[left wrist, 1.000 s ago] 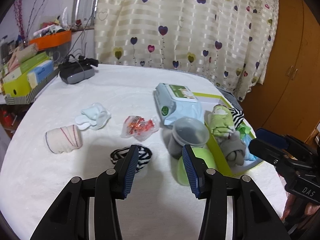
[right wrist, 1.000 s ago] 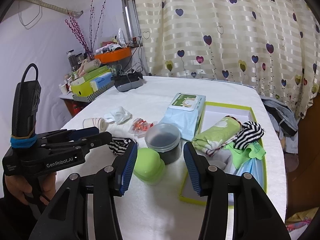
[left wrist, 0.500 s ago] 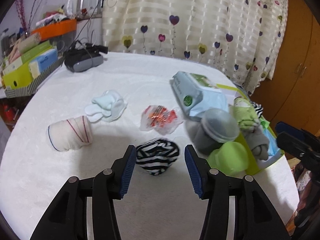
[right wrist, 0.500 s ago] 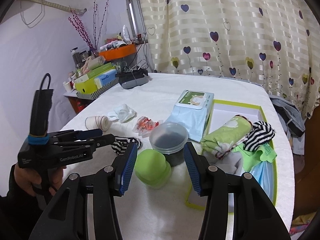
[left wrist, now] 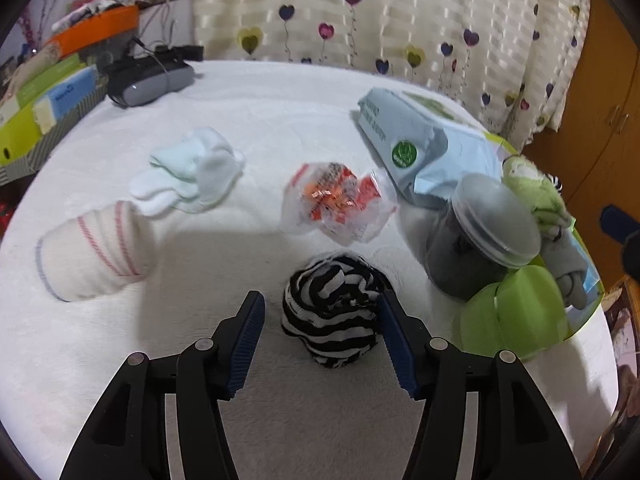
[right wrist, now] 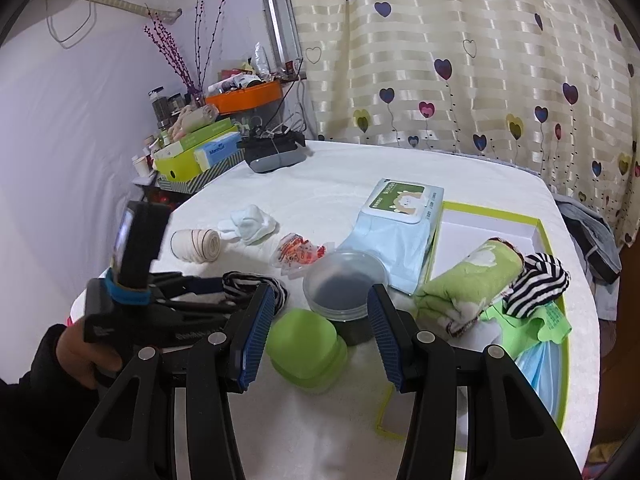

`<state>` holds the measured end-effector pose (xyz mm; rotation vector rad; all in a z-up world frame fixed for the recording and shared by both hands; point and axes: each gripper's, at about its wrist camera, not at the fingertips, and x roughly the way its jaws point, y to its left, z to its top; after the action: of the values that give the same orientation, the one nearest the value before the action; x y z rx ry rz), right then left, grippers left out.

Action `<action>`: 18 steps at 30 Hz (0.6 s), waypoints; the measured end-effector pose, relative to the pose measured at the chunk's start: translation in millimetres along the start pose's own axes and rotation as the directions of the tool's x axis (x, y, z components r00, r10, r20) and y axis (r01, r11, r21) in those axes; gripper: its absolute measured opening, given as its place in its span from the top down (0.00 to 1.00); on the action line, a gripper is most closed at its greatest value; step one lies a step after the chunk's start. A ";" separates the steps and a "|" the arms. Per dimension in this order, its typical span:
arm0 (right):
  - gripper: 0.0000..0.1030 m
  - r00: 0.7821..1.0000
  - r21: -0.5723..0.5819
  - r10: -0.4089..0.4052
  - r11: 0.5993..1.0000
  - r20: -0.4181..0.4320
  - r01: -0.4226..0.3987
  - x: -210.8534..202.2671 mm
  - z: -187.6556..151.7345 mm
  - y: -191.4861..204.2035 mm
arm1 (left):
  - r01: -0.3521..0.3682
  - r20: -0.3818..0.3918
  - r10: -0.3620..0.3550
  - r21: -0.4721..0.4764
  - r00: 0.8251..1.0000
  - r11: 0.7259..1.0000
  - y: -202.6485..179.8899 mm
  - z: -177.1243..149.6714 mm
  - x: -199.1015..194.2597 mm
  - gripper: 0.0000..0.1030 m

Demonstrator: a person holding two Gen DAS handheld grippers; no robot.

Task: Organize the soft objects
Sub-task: 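Grasp the striped sock with the left tool while the right tool grasps the candy bag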

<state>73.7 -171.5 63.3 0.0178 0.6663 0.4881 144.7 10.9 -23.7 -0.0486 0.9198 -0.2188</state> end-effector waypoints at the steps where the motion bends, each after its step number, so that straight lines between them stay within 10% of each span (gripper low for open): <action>1: 0.52 1.000 -0.001 0.001 1.000 -0.001 -0.001 0.7 0.5 -0.2 | -0.008 0.008 0.008 0.006 1.000 1.000 -1.8 0.0 0.6 0.44; 4: 0.52 1.000 -0.004 -0.001 1.000 -0.006 0.001 3.3 1.7 -0.2 | 0.010 0.015 -0.010 -0.008 1.000 1.000 -1.6 0.3 0.6 0.47; 9: 0.52 1.000 -0.013 -0.009 1.000 -0.015 0.009 6.5 4.5 4.4 | 0.027 0.036 -0.027 -0.011 0.999 1.000 0.1 -0.7 -7.1 0.82; 18: 0.52 0.999 -0.097 -0.007 0.995 -0.043 0.003 21.9 20.2 25.8 | 0.042 0.093 -0.036 -0.056 0.995 0.998 17.0 -4.1 -30.7 0.85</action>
<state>89.6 -136.2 70.7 -0.0861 0.6847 0.5164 126.3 34.1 -4.4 -0.1296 0.8337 -0.2244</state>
